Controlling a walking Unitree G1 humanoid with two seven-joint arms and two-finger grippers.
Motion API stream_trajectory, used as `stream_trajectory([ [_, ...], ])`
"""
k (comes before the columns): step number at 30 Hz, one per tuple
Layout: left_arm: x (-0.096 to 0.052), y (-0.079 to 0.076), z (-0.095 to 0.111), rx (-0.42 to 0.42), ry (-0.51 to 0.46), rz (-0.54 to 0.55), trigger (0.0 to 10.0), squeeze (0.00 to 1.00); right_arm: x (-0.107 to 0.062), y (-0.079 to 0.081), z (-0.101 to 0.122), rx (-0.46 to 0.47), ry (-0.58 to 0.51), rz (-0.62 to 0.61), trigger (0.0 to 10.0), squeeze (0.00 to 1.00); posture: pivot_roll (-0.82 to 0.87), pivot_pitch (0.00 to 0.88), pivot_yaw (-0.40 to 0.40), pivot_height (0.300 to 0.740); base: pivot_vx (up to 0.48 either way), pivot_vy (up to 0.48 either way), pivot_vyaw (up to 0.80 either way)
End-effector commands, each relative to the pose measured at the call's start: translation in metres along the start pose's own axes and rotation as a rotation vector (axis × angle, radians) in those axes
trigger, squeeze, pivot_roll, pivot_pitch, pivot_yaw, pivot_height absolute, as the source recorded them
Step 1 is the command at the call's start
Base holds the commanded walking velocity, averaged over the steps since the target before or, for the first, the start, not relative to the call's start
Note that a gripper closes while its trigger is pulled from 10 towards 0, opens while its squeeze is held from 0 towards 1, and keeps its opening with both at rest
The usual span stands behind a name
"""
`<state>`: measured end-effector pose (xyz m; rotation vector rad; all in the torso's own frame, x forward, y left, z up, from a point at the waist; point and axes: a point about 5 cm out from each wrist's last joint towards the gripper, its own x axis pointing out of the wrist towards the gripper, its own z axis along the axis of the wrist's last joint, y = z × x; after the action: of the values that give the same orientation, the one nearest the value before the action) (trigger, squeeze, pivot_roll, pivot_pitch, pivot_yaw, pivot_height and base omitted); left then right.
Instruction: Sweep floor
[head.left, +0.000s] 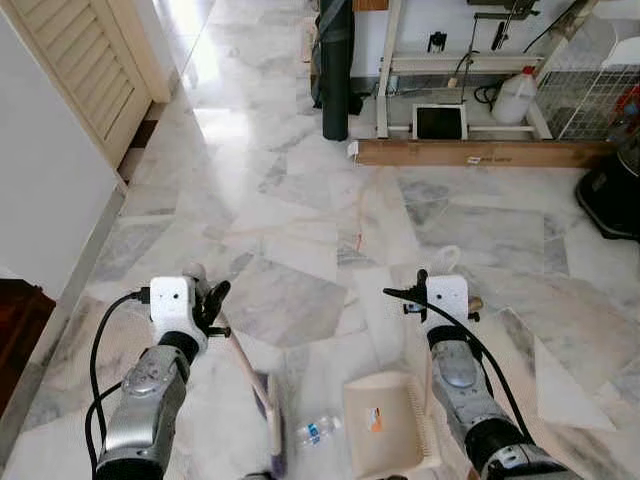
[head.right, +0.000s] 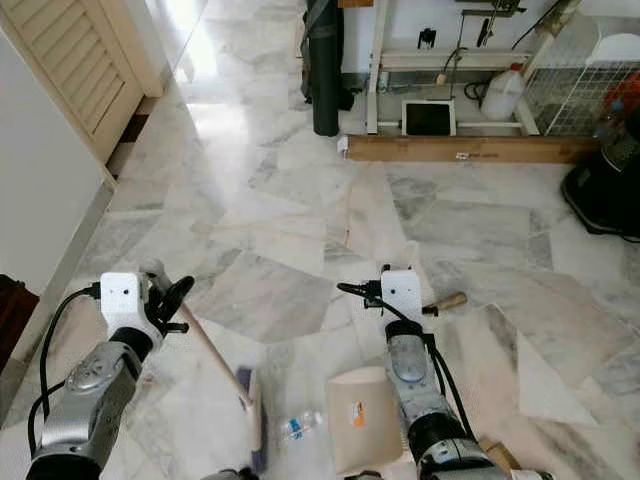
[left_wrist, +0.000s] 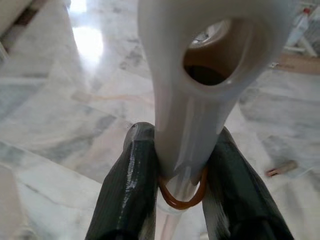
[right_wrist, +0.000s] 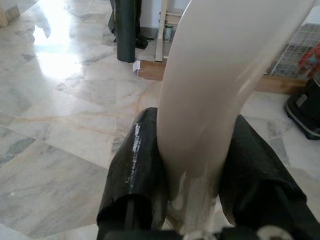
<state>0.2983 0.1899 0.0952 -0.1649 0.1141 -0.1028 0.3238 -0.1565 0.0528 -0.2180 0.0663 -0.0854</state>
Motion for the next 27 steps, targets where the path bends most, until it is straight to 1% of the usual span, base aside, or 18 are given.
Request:
stream_trajectory([
  [1, -0.001, -0.004, -0.015, -0.117, 0.073, -0.034, 10.0, 0.0, -0.018, 0.01, -0.033, 0.012, 0.174, 0.042, 10.0, 0.0, 0.2, 0.2, 0.066, 0.74, 0.0, 0.0, 0.0],
  [5, 0.006, -0.01, -0.008, -0.277, 0.063, -0.067, 10.0, 0.0, -0.017, 0.009, -0.033, 0.012, 0.176, 0.04, 10.0, 0.0, 0.19, 0.192, 0.065, 0.74, 0.0, 0.0, 0.0],
  [6, 0.007, -0.012, -0.005, -0.329, 0.065, -0.083, 10.0, 0.0, -0.017, 0.009, -0.033, 0.013, 0.177, 0.04, 10.0, 0.0, 0.18, 0.189, 0.065, 0.74, 0.0, 0.0, 0.0],
  [8, 0.009, -0.016, -0.001, -0.377, 0.068, -0.119, 10.0, 0.0, -0.017, 0.009, -0.033, 0.013, 0.179, 0.042, 10.0, 0.0, 0.18, 0.187, 0.065, 0.74, 0.0, 0.0, 0.0],
  [9, 0.012, -0.019, 0.004, -0.412, 0.061, -0.148, 10.0, 0.0, -0.018, 0.009, -0.034, 0.014, 0.182, 0.043, 10.0, 0.0, 0.18, 0.182, 0.065, 0.74, 0.0, 0.0, 0.0],
  [10, 0.012, -0.019, 0.004, -0.412, 0.061, -0.148, 10.0, 0.0, -0.018, 0.009, -0.034, 0.014, 0.182, 0.043, 10.0, 0.0, 0.18, 0.182, 0.065, 0.74, 0.0, 0.0, 0.0],
  [12, 0.018, -0.024, 0.018, -0.494, 0.024, -0.18, 10.0, 0.0, -0.018, 0.009, -0.034, 0.021, 0.189, 0.039, 10.0, 0.0, 0.18, 0.171, 0.066, 0.74, 0.0, 0.0, 0.0],
  [13, 0.018, -0.024, 0.018, -0.494, 0.024, -0.18, 10.0, 0.0, -0.018, 0.009, -0.034, 0.021, 0.189, 0.039, 10.0, 0.0, 0.18, 0.171, 0.066, 0.74, 0.0, 0.0, 0.0],
  [14, 0.02, -0.025, 0.023, -0.508, 0.005, -0.18, 10.0, 0.0, -0.018, 0.009, -0.034, 0.027, 0.193, 0.036, 10.0, 0.0, 0.18, 0.166, 0.066, 0.74, 0.0, 0.0, 0.0],
  [15, 0.021, -0.024, 0.029, -0.504, -0.024, -0.172, 10.0, 0.0, -0.017, 0.009, -0.034, 0.029, 0.196, 0.035, 10.0, 0.0, 0.18, 0.163, 0.065, 0.74, 0.0, 0.0, 0.0],
  [16, 0.021, -0.024, 0.029, -0.504, -0.024, -0.172, 10.0, 0.0, -0.017, 0.009, -0.034, 0.029, 0.196, 0.035, 10.0, 0.0, 0.18, 0.163, 0.065, 0.74, 0.0, 0.0, 0.0],
  [17, 0.021, -0.021, 0.033, -0.458, -0.053, -0.146, 10.0, 0.0, -0.017, 0.009, -0.034, 0.03, 0.196, 0.034, 10.0, 0.0, 0.18, 0.162, 0.064, 0.74, 0.0, 0.0, 0.0],
  [18, 0.019, -0.011, 0.041, -0.304, -0.099, -0.062, 10.0, 0.0, -0.016, 0.009, -0.034, 0.032, 0.2, 0.031, 10.0, 0.0, 0.19, 0.163, 0.064, 0.74, 0.0, 0.0, 0.0],
  [19, 0.019, -0.011, 0.041, -0.304, -0.099, -0.062, 10.0, 0.0, -0.016, 0.009, -0.034, 0.032, 0.2, 0.031, 10.0, 0.0, 0.19, 0.163, 0.064, 0.74, 0.0, 0.0, 0.0],
  [20, 0.017, -0.007, 0.044, -0.259, -0.117, -0.035, 10.0, 0.0, -0.016, 0.009, -0.033, 0.035, 0.202, 0.03, 10.0, 0.0, 0.19, 0.166, 0.064, 0.74, 0.0, 0.0, 0.0],
  [24, 0.009, 0.003, 0.05, -0.151, -0.147, 0.028, 10.0, 0.0, -0.016, 0.009, -0.034, 0.032, 0.208, 0.036, 10.0, 0.0, 0.2, 0.159, 0.063, 0.74, 0.0, 0.0, 0.0],
  [26, 0.004, 0.004, 0.053, -0.078, -0.165, 0.034, 10.0, 0.0, -0.015, 0.01, -0.034, 0.03, 0.213, 0.041, 10.0, 0.0, 0.2, 0.157, 0.062, 0.74, 0.0, 0.0, 0.0],
  [27, 0.001, 0.006, 0.053, -0.024, -0.169, 0.041, 10.0, 0.0, -0.015, 0.01, -0.034, 0.029, 0.217, 0.044, 10.0, 0.0, 0.2, 0.154, 0.062, 0.74, 0.0, 0.0, 0.0],
])
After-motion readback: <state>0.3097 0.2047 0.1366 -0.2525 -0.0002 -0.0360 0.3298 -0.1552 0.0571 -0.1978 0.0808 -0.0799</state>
